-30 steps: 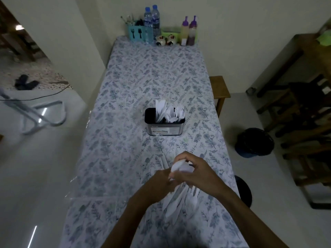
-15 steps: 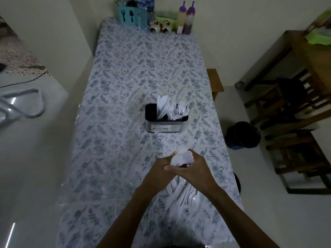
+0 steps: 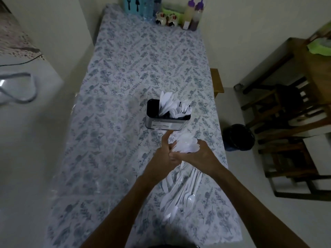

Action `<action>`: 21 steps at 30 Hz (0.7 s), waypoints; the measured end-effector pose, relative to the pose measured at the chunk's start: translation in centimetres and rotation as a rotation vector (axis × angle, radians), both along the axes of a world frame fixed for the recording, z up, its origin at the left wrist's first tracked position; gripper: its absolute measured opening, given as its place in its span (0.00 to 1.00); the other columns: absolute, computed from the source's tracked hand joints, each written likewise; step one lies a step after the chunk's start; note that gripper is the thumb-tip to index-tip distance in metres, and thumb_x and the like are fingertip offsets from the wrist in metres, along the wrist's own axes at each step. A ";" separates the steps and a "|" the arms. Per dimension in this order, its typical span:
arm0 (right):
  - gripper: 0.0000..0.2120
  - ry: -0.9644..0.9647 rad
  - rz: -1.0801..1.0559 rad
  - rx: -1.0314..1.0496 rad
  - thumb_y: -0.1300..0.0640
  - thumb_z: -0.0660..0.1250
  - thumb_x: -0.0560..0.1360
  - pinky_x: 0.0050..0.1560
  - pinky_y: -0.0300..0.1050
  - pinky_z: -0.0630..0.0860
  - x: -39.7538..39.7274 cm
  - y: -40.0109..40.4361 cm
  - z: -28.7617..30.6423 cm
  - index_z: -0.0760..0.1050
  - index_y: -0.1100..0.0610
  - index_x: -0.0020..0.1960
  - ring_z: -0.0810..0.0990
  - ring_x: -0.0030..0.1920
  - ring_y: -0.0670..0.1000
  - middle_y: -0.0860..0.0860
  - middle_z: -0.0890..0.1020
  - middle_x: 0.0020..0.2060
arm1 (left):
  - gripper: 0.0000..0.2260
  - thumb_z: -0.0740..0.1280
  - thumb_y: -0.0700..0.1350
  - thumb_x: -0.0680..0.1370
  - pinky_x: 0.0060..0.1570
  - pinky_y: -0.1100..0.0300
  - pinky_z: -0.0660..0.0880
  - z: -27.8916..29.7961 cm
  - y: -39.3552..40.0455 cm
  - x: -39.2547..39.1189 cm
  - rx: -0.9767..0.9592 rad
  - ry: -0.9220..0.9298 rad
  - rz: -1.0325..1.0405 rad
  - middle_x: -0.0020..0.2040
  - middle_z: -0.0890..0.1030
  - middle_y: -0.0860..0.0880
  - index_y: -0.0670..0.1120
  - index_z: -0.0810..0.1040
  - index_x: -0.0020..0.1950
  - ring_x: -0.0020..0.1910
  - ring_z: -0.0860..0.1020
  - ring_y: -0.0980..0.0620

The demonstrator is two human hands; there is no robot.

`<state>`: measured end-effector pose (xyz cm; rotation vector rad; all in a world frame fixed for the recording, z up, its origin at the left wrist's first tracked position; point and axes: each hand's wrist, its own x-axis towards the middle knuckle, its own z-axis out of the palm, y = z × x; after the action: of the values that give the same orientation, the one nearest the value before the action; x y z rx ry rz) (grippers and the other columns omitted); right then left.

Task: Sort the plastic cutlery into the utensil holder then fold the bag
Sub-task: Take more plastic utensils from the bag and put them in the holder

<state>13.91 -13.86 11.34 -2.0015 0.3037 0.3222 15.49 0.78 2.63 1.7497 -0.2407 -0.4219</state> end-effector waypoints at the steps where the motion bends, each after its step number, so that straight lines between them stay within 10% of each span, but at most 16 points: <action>1: 0.08 -0.015 0.012 -0.079 0.56 0.82 0.66 0.39 0.35 0.79 0.5 -0.1 0.1 0.85 0.55 0.41 0.85 0.38 0.42 0.48 0.87 0.37 | 0.42 0.74 0.40 0.76 0.50 0.65 0.81 0.0 0.0 0.4 0.004 0.001 -0.004 0.58 0.82 0.48 0.71 0.51 0.74 0.54 0.83 0.57; 7: 0.08 -0.111 -0.072 -0.183 0.53 0.82 0.66 0.38 0.43 0.80 3.5 -0.8 -0.6 0.84 0.54 0.40 0.85 0.38 0.47 0.49 0.87 0.36 | 0.24 0.77 0.46 0.74 0.52 0.54 0.83 0.6 -0.4 3.3 0.049 -0.033 0.011 0.55 0.83 0.50 0.47 0.73 0.67 0.52 0.83 0.54; 15: 0.22 -0.290 -0.169 -0.250 0.52 0.83 0.66 0.38 0.49 0.76 9.0 -2.4 -1.3 0.79 0.71 0.38 0.81 0.35 0.57 0.64 0.83 0.34 | 0.34 0.72 0.49 0.78 0.72 0.50 0.66 -1.5 0.3 5.4 0.409 -0.318 0.118 0.78 0.65 0.45 0.44 0.61 0.80 0.76 0.64 0.45; 21: 0.20 -0.322 -0.092 -0.301 0.55 0.82 0.67 0.32 0.41 0.72 11.5 -3.3 -2.6 0.78 0.70 0.35 0.78 0.31 0.53 0.63 0.82 0.31 | 0.31 0.74 0.45 0.76 0.67 0.39 0.73 -1.8 -0.3 7.1 0.696 -0.492 0.095 0.77 0.70 0.43 0.41 0.69 0.77 0.72 0.71 0.37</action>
<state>25.44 -17.16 8.71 -2.2852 0.2485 -0.1122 22.63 0.44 0.86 2.5304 -0.3880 0.0208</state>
